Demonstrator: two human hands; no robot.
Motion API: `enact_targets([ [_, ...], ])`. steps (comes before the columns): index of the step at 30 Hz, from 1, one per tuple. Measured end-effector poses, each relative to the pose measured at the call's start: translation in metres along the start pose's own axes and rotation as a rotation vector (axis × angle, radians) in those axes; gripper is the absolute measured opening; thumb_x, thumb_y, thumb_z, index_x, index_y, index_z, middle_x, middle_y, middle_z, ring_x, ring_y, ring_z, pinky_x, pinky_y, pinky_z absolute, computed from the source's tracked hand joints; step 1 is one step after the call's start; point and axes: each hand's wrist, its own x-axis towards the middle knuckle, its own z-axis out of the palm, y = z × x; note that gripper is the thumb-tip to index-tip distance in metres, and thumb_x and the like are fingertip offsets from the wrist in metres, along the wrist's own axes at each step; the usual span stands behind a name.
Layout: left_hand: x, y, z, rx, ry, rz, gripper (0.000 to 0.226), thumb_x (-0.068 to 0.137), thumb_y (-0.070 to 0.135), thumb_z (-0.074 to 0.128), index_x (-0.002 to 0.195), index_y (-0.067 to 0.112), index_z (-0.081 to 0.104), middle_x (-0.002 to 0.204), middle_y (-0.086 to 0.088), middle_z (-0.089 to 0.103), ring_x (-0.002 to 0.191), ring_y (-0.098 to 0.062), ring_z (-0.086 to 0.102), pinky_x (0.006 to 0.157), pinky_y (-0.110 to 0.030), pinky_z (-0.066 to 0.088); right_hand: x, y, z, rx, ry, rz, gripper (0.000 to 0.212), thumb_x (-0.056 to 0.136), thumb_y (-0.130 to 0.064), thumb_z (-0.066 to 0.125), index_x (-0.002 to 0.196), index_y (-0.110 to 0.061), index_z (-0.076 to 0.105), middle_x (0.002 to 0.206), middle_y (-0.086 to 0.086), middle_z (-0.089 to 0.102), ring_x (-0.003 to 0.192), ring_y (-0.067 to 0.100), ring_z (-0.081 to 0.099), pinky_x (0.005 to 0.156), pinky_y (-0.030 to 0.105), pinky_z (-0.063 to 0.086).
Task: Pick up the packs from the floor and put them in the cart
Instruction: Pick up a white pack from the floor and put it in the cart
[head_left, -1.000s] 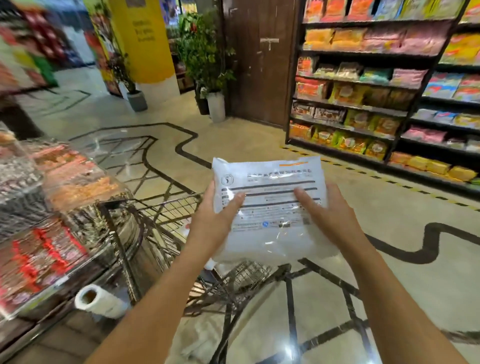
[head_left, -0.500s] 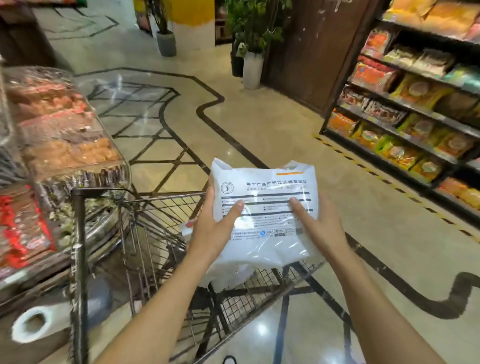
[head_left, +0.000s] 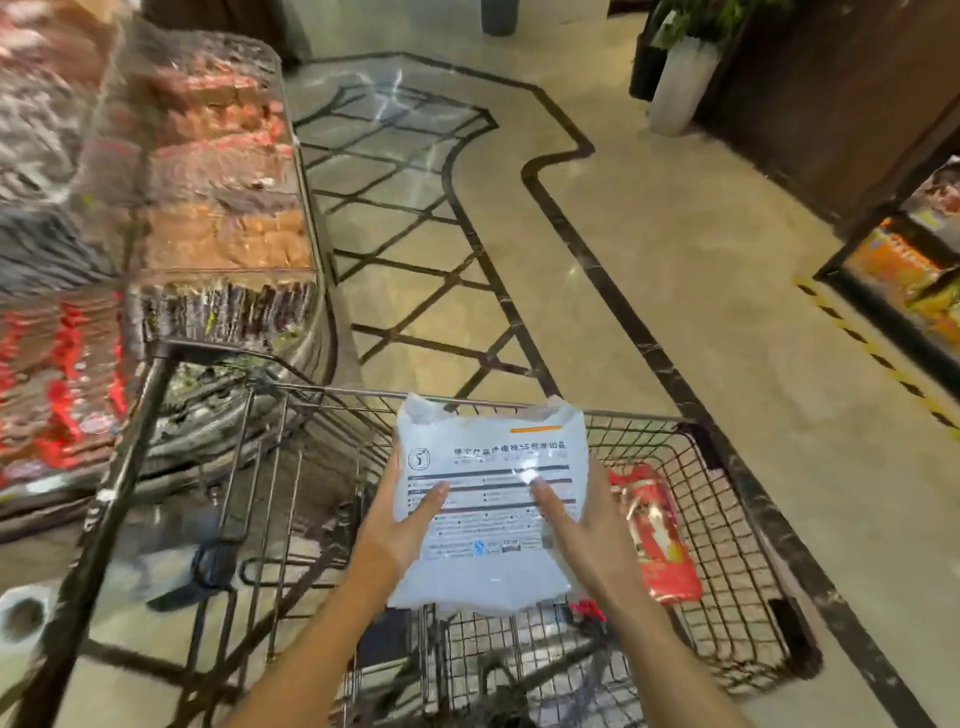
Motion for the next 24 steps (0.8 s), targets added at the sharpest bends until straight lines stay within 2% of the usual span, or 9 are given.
enact_targets([
  [2, 0.02, -0.013, 0.004, 0.028, 0.034, -0.016, 0.068, 0.088, 0.042, 0.075, 0.149, 0.041, 0.046, 0.116, 0.018, 0.075, 0.109, -0.008, 0.071, 0.096, -0.042, 0.059, 0.021, 0.015, 0.011, -0.009, -0.035, -0.003, 0.056, 0.088, -0.08, 0.057, 0.135, -0.059, 0.034, 0.123, -0.029, 0.06, 0.109, 0.0, 0.066, 0.092, 0.045, 0.061],
  [3, 0.028, -0.021, 0.004, 0.048, 0.048, -0.027, 0.064, 0.091, 0.038, 0.073, 0.148, 0.043, 0.045, 0.115, 0.02, 0.075, 0.105, -0.003, 0.072, 0.096, -0.04, 0.059, 0.029, 0.02, 0.016, 0.001, -0.045, 0.003, 0.057, 0.089, -0.078, 0.058, 0.136, -0.054, 0.038, 0.123, -0.027, 0.061, 0.11, 0.002, 0.066, 0.092, 0.046, 0.061],
  [5, 0.041, -0.031, 0.003, 0.047, 0.062, -0.038, 0.067, 0.09, 0.043, 0.073, 0.148, 0.051, 0.041, 0.12, 0.021, 0.072, 0.105, -0.003, 0.072, 0.092, -0.037, 0.059, 0.045, 0.031, 0.028, 0.018, -0.047, 0.007, 0.069, 0.089, -0.075, 0.06, 0.146, -0.042, 0.041, 0.128, -0.017, 0.062, 0.115, 0.011, 0.066, 0.092, 0.048, 0.06],
  [7, 0.051, -0.043, 0.0, 0.048, 0.069, -0.072, 0.073, 0.089, 0.048, 0.074, 0.151, 0.054, 0.036, 0.129, 0.018, 0.069, 0.111, -0.009, 0.071, 0.092, -0.04, 0.059, 0.055, 0.04, 0.041, 0.021, -0.057, 0.015, 0.077, 0.089, -0.075, 0.06, 0.153, -0.037, 0.039, 0.134, -0.011, 0.06, 0.12, 0.015, 0.063, 0.095, 0.044, 0.057],
  [11, 0.066, -0.069, -0.006, 0.031, 0.068, -0.167, 0.074, 0.089, 0.044, 0.075, 0.151, 0.052, 0.036, 0.127, 0.012, 0.072, 0.111, -0.018, 0.073, 0.096, -0.052, 0.058, 0.06, 0.06, 0.065, -0.037, -0.124, 0.102, 0.087, 0.088, -0.08, 0.055, 0.16, -0.04, 0.025, 0.149, -0.01, 0.052, 0.13, 0.015, 0.055, 0.104, 0.046, 0.05],
  [16, 0.078, -0.083, -0.009, 0.026, 0.128, -0.221, 0.075, 0.083, 0.056, 0.072, 0.15, 0.052, 0.038, 0.128, 0.012, 0.071, 0.111, -0.018, 0.072, 0.097, -0.053, 0.057, 0.077, 0.063, 0.084, -0.089, -0.122, 0.132, 0.089, 0.083, -0.088, 0.051, 0.157, -0.046, 0.025, 0.148, -0.011, 0.053, 0.131, 0.019, 0.058, 0.099, 0.049, 0.056],
  [19, 0.084, -0.073, -0.013, 0.091, 0.106, -0.225, 0.082, 0.077, 0.068, 0.071, 0.15, 0.055, 0.035, 0.13, 0.015, 0.069, 0.112, -0.017, 0.071, 0.098, -0.052, 0.056, 0.086, 0.06, 0.087, -0.133, -0.143, 0.14, 0.09, 0.086, -0.084, 0.051, 0.16, -0.042, 0.022, 0.158, -0.005, 0.045, 0.14, 0.022, 0.05, 0.102, 0.049, 0.052],
  [21, 0.082, -0.063, -0.016, 0.16, 0.113, -0.234, 0.084, 0.081, 0.066, 0.069, 0.154, 0.051, 0.03, 0.134, 0.013, 0.067, 0.113, -0.017, 0.07, 0.099, -0.052, 0.055, 0.086, 0.057, 0.084, -0.121, -0.157, 0.154, 0.091, 0.087, -0.082, 0.053, 0.161, -0.038, 0.022, 0.156, -0.002, 0.046, 0.14, 0.024, 0.049, 0.104, 0.05, 0.05],
  [24, 0.07, -0.043, -0.02, 0.425, 0.117, -0.195, 0.086, 0.086, 0.074, 0.056, 0.158, 0.048, 0.019, 0.142, 0.006, 0.061, 0.12, -0.022, 0.065, 0.099, -0.05, 0.054, 0.081, 0.047, 0.075, -0.145, -0.214, 0.168, 0.107, 0.078, -0.091, 0.047, 0.163, -0.035, 0.016, 0.159, 0.003, 0.043, 0.145, 0.03, 0.043, 0.112, 0.056, 0.044],
])
